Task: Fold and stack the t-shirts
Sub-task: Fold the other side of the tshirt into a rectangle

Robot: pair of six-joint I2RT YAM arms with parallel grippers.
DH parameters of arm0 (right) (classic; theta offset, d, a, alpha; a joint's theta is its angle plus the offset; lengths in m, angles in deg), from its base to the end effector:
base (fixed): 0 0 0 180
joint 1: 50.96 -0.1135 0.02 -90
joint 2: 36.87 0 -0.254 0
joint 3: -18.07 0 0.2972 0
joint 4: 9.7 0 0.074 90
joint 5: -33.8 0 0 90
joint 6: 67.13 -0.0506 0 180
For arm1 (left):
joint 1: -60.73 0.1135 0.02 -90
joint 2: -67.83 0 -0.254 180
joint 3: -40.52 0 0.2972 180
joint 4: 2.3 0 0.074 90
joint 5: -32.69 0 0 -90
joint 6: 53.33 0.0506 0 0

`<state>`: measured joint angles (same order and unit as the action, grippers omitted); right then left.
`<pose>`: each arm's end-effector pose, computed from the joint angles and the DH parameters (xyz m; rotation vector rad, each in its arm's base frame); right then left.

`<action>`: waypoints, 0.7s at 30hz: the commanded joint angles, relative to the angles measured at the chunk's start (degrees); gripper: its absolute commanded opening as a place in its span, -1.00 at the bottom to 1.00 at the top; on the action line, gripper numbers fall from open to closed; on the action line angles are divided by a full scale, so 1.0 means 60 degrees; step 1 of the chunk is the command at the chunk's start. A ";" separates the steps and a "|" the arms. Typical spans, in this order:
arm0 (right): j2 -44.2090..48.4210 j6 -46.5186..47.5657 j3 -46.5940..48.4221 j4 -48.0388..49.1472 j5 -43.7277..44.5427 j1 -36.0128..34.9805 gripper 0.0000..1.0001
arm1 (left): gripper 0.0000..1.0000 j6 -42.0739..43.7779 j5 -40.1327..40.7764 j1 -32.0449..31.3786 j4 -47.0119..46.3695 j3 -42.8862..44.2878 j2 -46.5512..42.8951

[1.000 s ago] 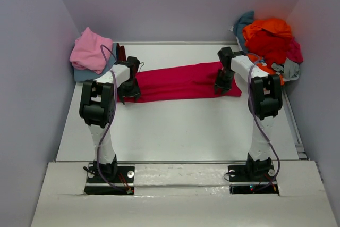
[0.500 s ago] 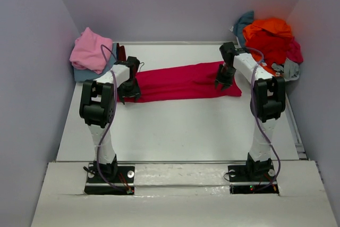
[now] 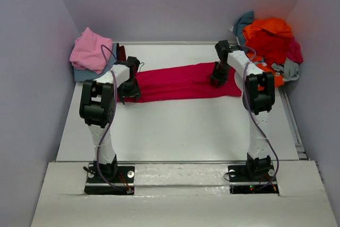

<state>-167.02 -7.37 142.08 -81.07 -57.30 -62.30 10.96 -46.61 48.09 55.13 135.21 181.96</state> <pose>0.4961 0.1005 0.1542 0.4799 2.9019 0.1406 0.4238 -0.0854 0.1259 -0.3562 2.8389 0.1449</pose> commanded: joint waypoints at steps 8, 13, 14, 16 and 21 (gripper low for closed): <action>-0.0516 0.0176 0.1269 -0.0051 -0.0226 -0.0162 -0.23 | 0.37 0.0126 0.0092 0.0027 0.0324 0.0178 -0.0388; -0.0881 0.0235 0.1883 -0.0095 -0.0284 -0.0162 -0.22 | 0.37 0.0125 0.0048 0.0027 0.0295 0.0178 -0.0344; -0.0955 0.0264 0.2000 -0.0095 -0.0372 -0.0162 -0.22 | 0.37 0.0126 0.0048 -0.0060 0.0295 0.0192 -0.0344; -0.1188 0.0294 0.2220 -0.0066 -0.0460 -0.0162 -0.22 | 0.37 0.0126 0.0048 -0.0061 0.0295 0.0221 -0.0330; -0.1848 0.0396 0.3303 -0.0021 -0.0987 -0.0162 -0.22 | 0.37 0.0126 0.0048 -0.0061 0.0324 0.0265 -0.0330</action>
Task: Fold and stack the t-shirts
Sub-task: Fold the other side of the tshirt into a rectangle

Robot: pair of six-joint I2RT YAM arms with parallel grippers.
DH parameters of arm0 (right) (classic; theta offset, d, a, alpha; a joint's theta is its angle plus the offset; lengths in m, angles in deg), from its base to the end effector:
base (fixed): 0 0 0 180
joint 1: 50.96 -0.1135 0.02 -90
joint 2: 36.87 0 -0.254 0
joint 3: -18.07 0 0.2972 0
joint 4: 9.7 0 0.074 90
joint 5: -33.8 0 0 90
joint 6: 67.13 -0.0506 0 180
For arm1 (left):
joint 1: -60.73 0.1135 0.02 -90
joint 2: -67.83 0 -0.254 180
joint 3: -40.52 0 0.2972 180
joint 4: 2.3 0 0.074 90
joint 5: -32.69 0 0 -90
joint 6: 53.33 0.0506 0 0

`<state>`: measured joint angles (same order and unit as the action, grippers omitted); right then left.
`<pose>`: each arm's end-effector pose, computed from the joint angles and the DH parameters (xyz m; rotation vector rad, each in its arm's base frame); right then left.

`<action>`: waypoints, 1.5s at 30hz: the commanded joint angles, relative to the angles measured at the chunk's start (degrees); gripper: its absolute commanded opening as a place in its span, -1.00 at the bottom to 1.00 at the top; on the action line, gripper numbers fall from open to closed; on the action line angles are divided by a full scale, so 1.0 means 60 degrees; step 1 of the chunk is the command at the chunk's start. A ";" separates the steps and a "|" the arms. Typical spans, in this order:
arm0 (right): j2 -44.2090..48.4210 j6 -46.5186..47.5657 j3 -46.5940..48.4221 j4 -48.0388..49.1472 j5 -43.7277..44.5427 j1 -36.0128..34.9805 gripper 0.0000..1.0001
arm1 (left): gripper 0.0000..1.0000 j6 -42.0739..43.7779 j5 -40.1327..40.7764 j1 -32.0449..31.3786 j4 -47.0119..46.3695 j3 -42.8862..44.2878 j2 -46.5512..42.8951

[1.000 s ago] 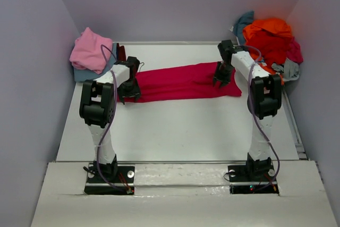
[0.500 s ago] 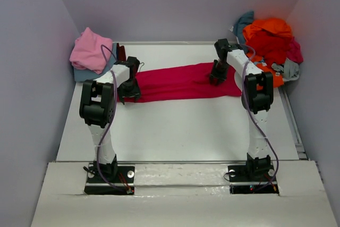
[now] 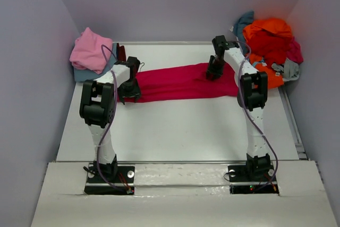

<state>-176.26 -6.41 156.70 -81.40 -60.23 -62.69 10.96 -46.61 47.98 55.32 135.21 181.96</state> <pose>0.5354 0.1148 0.1562 0.4223 2.8377 0.2496 0.4232 -0.0861 0.1258 -0.3534 2.8422 0.1463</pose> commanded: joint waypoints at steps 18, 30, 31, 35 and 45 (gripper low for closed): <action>0.0204 0.0997 0.1030 0.1805 -0.1422 -0.0579 -0.10 | 0.36 0.0067 -0.0025 -0.0130 0.0189 0.0090 -0.0344; -0.0015 0.0851 0.2128 0.2069 -0.1540 -0.0682 -0.08 | 0.36 0.0082 -0.0040 -0.0130 0.0159 0.0061 -0.0374; 0.0043 0.0866 0.2041 0.2084 -0.1482 -0.0682 -0.08 | 0.36 0.0082 -0.0055 -0.0217 0.0160 0.0060 -0.0359; 0.0336 0.0837 0.1660 0.2055 -0.1452 -0.0682 -0.08 | 0.36 0.0082 -0.0055 -0.0218 0.0145 0.0060 -0.0374; 0.2077 0.0618 -0.1076 0.1352 -0.0340 -0.0873 -0.08 | 0.36 0.0053 0.0062 -0.0218 0.0174 0.0119 -0.0461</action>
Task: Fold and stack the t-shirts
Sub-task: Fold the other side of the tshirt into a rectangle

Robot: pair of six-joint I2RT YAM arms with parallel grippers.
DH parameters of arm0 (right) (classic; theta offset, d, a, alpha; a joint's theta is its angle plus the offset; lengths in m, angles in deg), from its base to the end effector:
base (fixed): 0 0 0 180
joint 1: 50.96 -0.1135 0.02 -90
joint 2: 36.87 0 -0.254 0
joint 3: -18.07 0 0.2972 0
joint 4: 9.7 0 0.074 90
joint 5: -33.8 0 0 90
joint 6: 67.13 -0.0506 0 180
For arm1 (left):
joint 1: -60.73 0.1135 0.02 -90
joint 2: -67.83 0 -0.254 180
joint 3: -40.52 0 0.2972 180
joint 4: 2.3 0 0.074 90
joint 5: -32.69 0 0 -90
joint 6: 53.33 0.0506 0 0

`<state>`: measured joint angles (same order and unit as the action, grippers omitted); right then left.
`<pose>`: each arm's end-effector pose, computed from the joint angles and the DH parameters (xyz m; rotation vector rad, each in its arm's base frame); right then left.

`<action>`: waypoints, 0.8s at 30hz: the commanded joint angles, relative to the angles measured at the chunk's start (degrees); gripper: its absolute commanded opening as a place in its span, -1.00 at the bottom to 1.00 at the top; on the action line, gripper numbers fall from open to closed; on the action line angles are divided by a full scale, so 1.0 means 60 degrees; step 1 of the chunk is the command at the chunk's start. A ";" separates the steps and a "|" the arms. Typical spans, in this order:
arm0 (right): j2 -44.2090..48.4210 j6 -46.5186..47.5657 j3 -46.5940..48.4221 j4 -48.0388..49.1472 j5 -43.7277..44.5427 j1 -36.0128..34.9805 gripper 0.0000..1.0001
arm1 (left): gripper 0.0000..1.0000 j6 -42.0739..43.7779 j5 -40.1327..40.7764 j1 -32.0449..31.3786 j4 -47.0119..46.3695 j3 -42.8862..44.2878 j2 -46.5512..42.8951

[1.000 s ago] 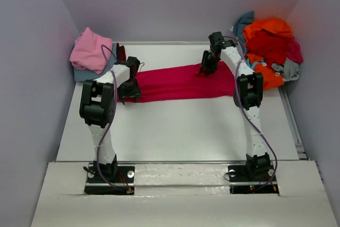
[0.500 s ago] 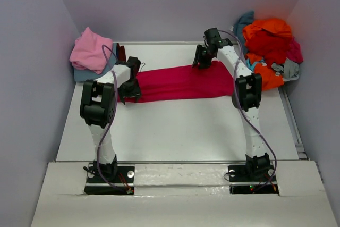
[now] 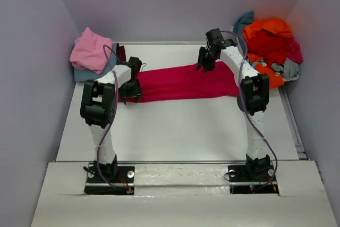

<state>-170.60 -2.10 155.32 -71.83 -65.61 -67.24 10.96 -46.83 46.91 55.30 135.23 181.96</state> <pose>0.5321 0.1640 0.2095 0.1395 2.6444 0.4659 0.4216 -0.0942 0.1259 -0.3264 2.8456 0.1370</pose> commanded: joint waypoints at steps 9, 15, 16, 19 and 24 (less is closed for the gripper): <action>0.2395 -0.0949 -0.3529 -0.0186 0.1040 -0.0115 -0.24 | 0.36 -0.0021 0.1005 -0.0215 0.0324 0.0671 -0.0666; 0.2425 -0.1141 -0.4161 0.0005 0.0997 -0.0115 -0.53 | 0.36 -0.0006 0.1578 -0.0537 0.0485 0.1183 -0.0871; 0.2411 -0.1170 -0.4176 0.0034 0.1011 -0.0115 -0.55 | 0.36 -0.0006 0.1723 -0.0538 0.0558 0.1257 -0.0901; 0.2382 -0.1185 -0.4190 0.0092 0.0997 -0.0115 -0.56 | 0.36 0.0008 0.1827 -0.0626 0.0544 0.1390 -0.0959; 0.2235 -0.1170 -0.3971 0.0005 0.0938 -0.0115 -0.55 | 0.36 -0.0006 0.1652 -0.0626 0.0442 0.1215 -0.0638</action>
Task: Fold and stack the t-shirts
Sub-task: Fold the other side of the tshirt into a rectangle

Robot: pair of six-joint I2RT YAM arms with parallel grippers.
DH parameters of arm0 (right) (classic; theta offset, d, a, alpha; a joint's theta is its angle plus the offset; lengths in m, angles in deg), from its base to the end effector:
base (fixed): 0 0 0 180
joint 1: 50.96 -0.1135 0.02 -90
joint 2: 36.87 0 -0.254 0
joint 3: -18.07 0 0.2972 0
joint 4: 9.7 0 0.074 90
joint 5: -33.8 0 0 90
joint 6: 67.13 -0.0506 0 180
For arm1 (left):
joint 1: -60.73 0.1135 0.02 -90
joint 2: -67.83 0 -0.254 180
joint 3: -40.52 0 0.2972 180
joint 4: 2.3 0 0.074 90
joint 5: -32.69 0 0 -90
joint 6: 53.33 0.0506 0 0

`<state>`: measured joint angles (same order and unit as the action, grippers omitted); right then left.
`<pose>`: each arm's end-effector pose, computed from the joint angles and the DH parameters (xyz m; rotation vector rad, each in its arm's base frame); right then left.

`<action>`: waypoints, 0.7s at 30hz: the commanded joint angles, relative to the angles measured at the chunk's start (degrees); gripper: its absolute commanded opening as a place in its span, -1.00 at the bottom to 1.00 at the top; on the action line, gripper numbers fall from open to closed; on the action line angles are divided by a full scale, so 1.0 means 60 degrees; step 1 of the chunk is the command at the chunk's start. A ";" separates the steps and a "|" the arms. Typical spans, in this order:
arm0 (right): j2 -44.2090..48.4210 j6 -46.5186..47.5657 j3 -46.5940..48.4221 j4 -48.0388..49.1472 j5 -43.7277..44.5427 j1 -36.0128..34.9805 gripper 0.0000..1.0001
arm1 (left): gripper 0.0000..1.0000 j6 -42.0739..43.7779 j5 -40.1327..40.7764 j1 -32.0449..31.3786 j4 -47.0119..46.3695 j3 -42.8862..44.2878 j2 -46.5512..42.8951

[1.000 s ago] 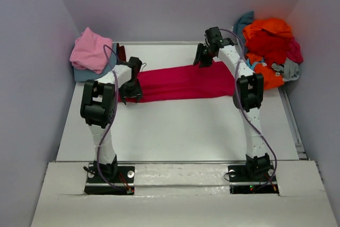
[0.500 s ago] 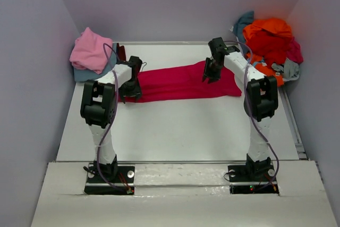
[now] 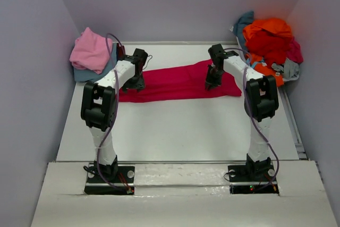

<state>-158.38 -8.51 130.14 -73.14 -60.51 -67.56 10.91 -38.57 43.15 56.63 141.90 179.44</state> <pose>0.4614 0.1415 0.1624 0.3550 2.8644 0.2759 0.4333 -0.1202 0.1829 -0.2719 2.6642 0.2287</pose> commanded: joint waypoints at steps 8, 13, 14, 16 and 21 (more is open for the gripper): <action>0.0155 -0.0088 0.0211 0.0223 0.0134 -0.0060 -0.57 | 0.36 -0.0014 0.0289 0.0001 0.0029 0.0015 0.0162; 0.0286 -0.0059 0.0270 0.0165 0.0134 -0.0060 -0.57 | 0.36 -0.0043 0.0465 0.0001 0.0087 0.0278 0.0426; 0.0301 -0.0059 0.0270 0.0150 0.0134 -0.0060 -0.57 | 0.36 -0.0043 0.0509 0.0001 0.0117 0.0351 0.0513; 0.0345 -0.0030 0.0241 0.0150 0.0148 -0.0060 -0.57 | 0.36 -0.0101 0.0684 0.0001 0.0146 0.0410 0.0587; 0.0491 0.0014 0.0022 0.0179 0.0134 -0.0060 -0.57 | 0.37 -0.0540 0.1123 0.0001 0.0277 0.0703 0.0719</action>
<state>-158.38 -8.64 130.16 -73.14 -60.45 -67.56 10.28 -36.18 43.17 56.52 142.38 184.23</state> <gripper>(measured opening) 0.218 0.684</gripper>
